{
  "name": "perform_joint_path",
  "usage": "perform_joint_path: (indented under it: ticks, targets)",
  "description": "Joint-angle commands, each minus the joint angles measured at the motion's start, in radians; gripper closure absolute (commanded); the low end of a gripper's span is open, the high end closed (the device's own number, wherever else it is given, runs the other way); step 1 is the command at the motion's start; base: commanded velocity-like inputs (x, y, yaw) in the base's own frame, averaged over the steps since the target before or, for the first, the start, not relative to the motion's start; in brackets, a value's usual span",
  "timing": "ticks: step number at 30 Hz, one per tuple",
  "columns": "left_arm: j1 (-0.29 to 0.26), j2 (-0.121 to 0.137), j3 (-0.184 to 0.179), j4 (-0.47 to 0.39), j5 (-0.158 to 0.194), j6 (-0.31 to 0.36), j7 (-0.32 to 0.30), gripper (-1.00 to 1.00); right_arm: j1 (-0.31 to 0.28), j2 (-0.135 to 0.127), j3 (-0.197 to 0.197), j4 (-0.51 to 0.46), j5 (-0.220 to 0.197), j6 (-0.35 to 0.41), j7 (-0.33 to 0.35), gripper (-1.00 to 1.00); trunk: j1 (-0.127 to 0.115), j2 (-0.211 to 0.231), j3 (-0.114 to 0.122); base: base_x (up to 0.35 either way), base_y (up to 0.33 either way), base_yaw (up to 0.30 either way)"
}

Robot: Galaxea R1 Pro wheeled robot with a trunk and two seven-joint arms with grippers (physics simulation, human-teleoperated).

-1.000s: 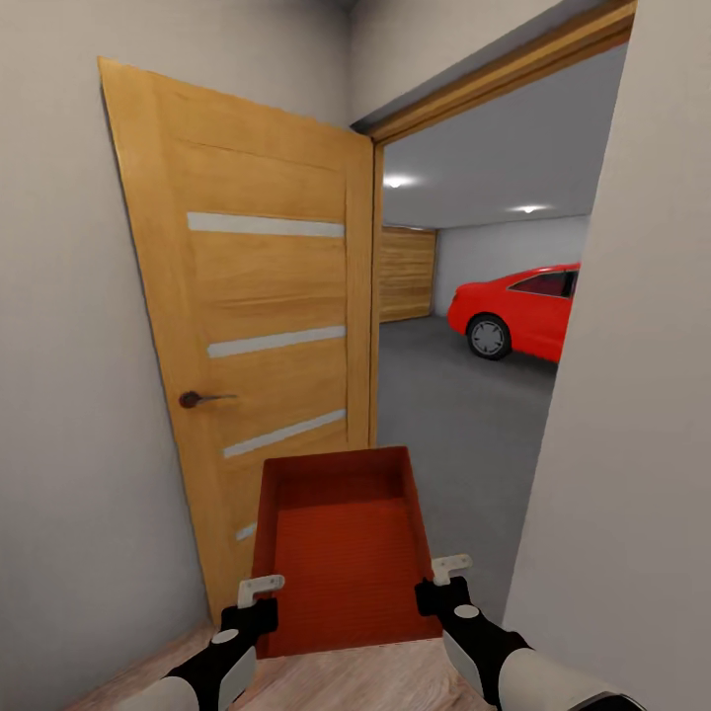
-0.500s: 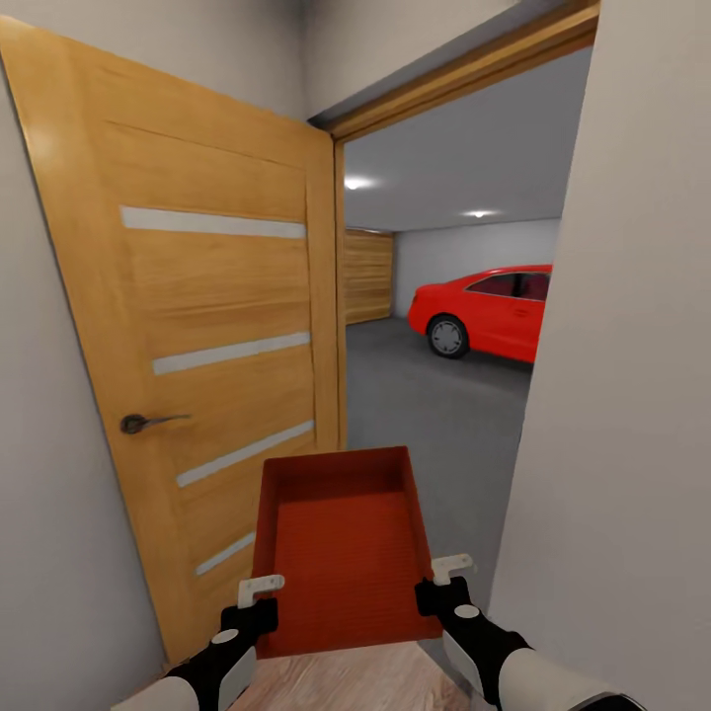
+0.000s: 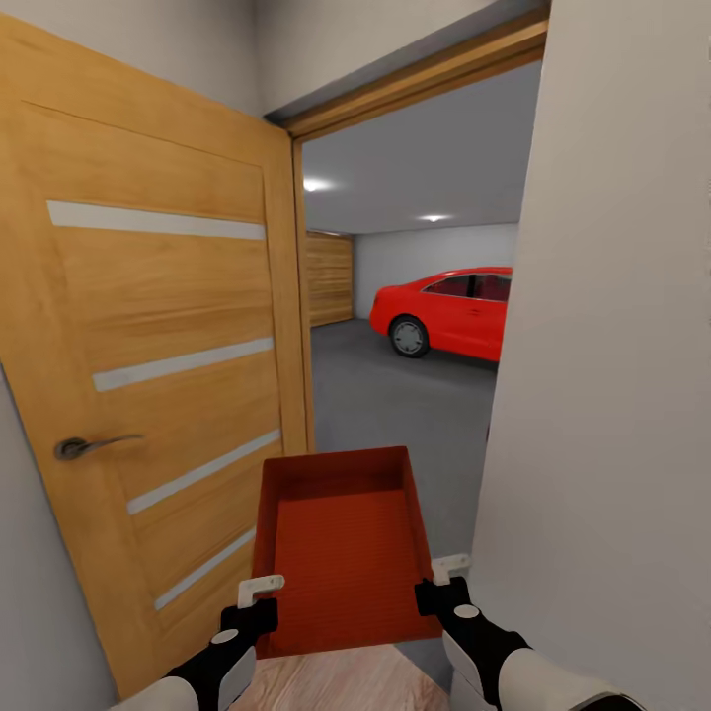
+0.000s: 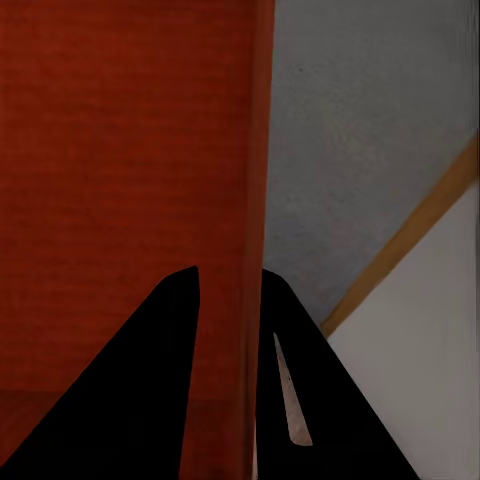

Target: Move the two storage containers from the living room to the garage. In the garage, place one container on the floor and stack the other container on top of it (either order is fine).

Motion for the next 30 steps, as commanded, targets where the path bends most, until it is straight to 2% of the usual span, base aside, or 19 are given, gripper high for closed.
perform_joint_path:
  ticks: [1, 9, 21, 30]
  targets:
    - [0.0, -0.005, 0.044, 0.001, 0.055, -0.001, 0.004, 1.0, -0.002, 0.024, -0.051, -0.002, -0.054, -0.06, -0.002, 1.0, 0.001, -0.001, -0.001, 0.153, 0.272, -0.274]
    - [0.0, -0.004, 0.044, 0.001, 0.055, -0.001, 0.003, 1.0, -0.002, 0.024, -0.051, -0.002, -0.054, -0.06, -0.002, 1.0, 0.001, -0.001, 0.002, 0.156, 0.279, -0.267]
    - [0.0, -0.004, 0.044, 0.002, 0.055, -0.001, 0.003, 1.0, -0.002, 0.024, -0.051, -0.002, -0.054, -0.059, -0.002, 1.0, 0.001, -0.001, 0.003, 0.167, 0.28, -0.048]
    - [0.0, -0.005, 0.044, 0.001, 0.055, -0.001, 0.003, 1.0, -0.002, 0.024, -0.051, -0.002, -0.054, -0.06, -0.002, 1.0, 0.001, -0.001, 0.003, 0.198, 0.272, -0.255]
